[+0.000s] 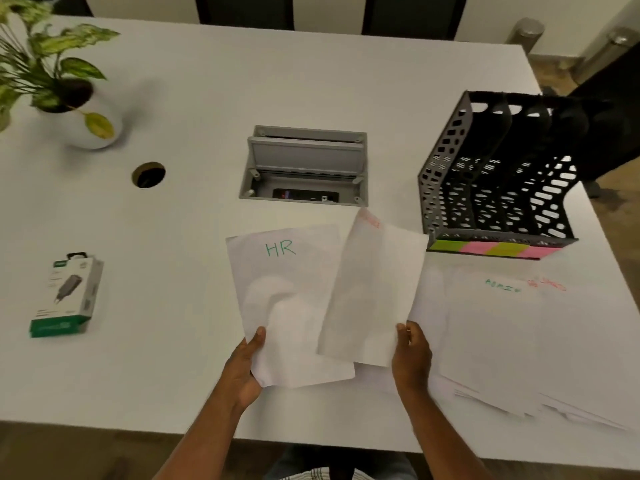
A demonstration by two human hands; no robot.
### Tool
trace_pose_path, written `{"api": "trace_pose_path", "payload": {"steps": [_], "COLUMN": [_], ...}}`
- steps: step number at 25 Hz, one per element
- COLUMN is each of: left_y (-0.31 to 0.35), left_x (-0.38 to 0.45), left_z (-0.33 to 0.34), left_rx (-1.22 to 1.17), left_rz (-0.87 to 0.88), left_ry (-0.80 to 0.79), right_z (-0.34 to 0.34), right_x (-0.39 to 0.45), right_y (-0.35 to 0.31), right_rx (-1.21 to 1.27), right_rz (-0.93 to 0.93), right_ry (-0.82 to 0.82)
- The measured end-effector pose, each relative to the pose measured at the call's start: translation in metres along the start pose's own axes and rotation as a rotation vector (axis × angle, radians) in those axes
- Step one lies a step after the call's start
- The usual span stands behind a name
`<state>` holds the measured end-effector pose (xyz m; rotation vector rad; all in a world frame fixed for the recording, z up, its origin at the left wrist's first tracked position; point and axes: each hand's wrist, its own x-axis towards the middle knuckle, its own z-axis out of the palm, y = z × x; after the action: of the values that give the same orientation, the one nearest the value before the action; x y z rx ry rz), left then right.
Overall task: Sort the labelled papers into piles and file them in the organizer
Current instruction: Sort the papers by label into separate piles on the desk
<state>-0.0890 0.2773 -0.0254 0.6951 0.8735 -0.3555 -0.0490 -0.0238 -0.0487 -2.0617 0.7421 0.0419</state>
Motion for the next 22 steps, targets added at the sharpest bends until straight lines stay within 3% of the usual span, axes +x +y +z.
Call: {"api": "trace_pose_path", "payload": {"steps": [5, 9, 12, 14, 16, 18, 20, 22], "left_y": [0.025, 0.029, 0.021, 0.012, -0.001, -0.018, -0.038, -0.056], "left_x": [0.002, 0.007, 0.008, 0.011, 0.015, 0.02, 0.026, 0.031], "left_z": [-0.031, -0.038, -0.028, -0.016, -0.003, 0.015, 0.039, 0.062], "left_rx": [-0.166, -0.161, -0.013, 0.099, 0.177, 0.226, 0.283, 0.38], "left_rz": [0.021, 0.018, 0.011, -0.006, -0.03, -0.053, -0.077, -0.101], "left_ry": [-0.03, -0.067, -0.071, -0.041, -0.012, -0.001, -0.011, -0.056], "right_z": [0.038, 0.057, 0.058, 0.049, 0.034, 0.015, -0.005, -0.024], "right_x": [-0.031, -0.051, -0.053, -0.045, -0.033, -0.019, -0.005, 0.006], "right_y": [0.002, 0.001, -0.001, -0.003, -0.006, -0.007, -0.002, 0.009], "right_rx": [-0.062, -0.077, -0.151, -0.114, 0.099, 0.313, 0.265, 0.113], "right_rz": [-0.034, -0.08, -0.106, -0.076, 0.086, 0.238, 0.191, 0.068], "right_ry": [-0.036, -0.137, -0.237, -0.206, -0.181, -0.255, -0.293, -0.177]}}
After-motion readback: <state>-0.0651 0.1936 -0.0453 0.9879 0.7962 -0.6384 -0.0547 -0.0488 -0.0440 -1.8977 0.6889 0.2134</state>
